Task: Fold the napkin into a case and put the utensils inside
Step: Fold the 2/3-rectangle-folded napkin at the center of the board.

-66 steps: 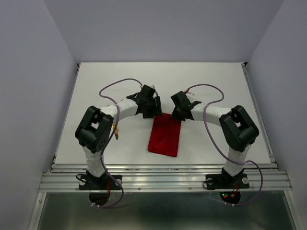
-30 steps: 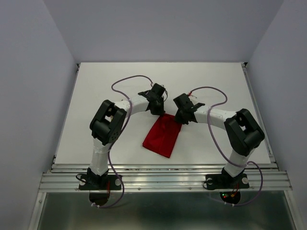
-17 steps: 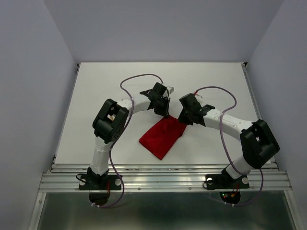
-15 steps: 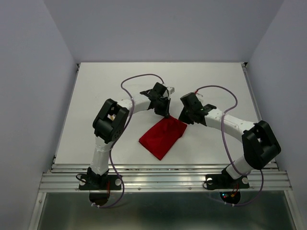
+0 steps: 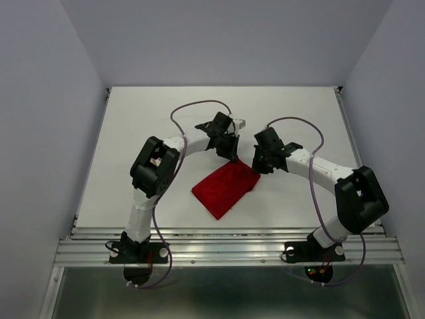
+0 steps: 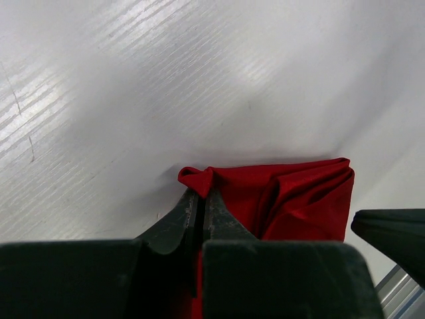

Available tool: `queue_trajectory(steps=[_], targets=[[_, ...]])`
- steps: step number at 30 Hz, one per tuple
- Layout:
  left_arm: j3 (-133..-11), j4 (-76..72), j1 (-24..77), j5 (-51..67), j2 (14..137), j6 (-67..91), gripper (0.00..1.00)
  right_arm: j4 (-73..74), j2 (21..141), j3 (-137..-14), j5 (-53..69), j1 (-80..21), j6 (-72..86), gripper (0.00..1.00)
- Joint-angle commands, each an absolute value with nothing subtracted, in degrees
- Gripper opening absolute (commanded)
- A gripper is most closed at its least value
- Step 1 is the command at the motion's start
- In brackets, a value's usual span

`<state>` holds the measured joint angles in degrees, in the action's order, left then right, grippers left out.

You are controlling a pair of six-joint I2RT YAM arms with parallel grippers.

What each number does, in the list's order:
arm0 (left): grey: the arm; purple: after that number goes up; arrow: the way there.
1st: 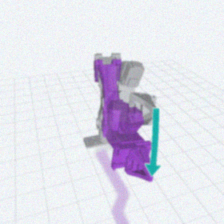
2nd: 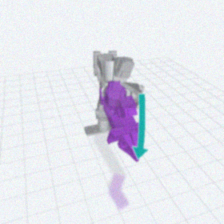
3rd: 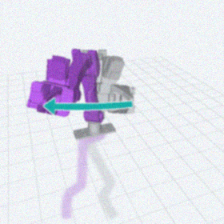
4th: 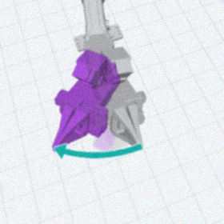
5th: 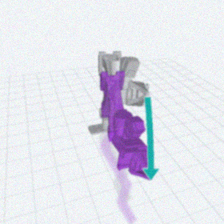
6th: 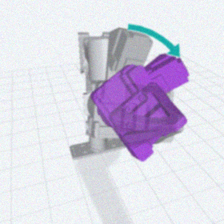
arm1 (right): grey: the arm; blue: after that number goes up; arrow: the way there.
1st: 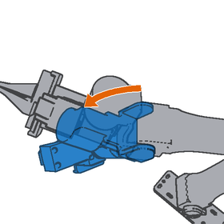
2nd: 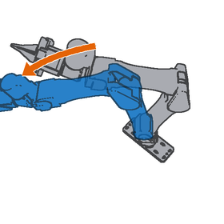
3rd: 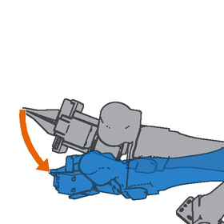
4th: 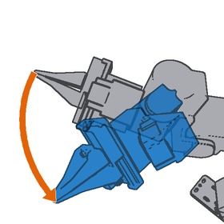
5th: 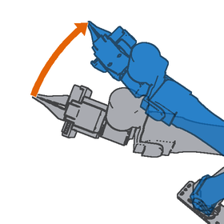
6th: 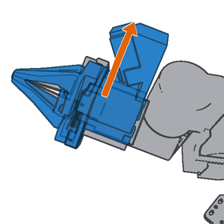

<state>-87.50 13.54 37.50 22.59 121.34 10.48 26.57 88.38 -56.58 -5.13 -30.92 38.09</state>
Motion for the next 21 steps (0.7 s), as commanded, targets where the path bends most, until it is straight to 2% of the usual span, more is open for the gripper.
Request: queue_trajectory(steps=[1,10,21], targets=[[-90.35,13.97,37.79,24.26,121.99,9.40,0.00,25.23,89.12,-58.62,-0.88,-31.03,34.02,0.01],[-91.05,14.15,38.06,25.13,122.52,9.41,0.00,23.29,93.69,-60.47,1.50,-31.03,32.34,0.01],[-90.97,14.68,38.23,24.96,121.64,9.14,0.00,22.41,99.76,-62.31,-9.58,-31.03,40.69,0.01]])
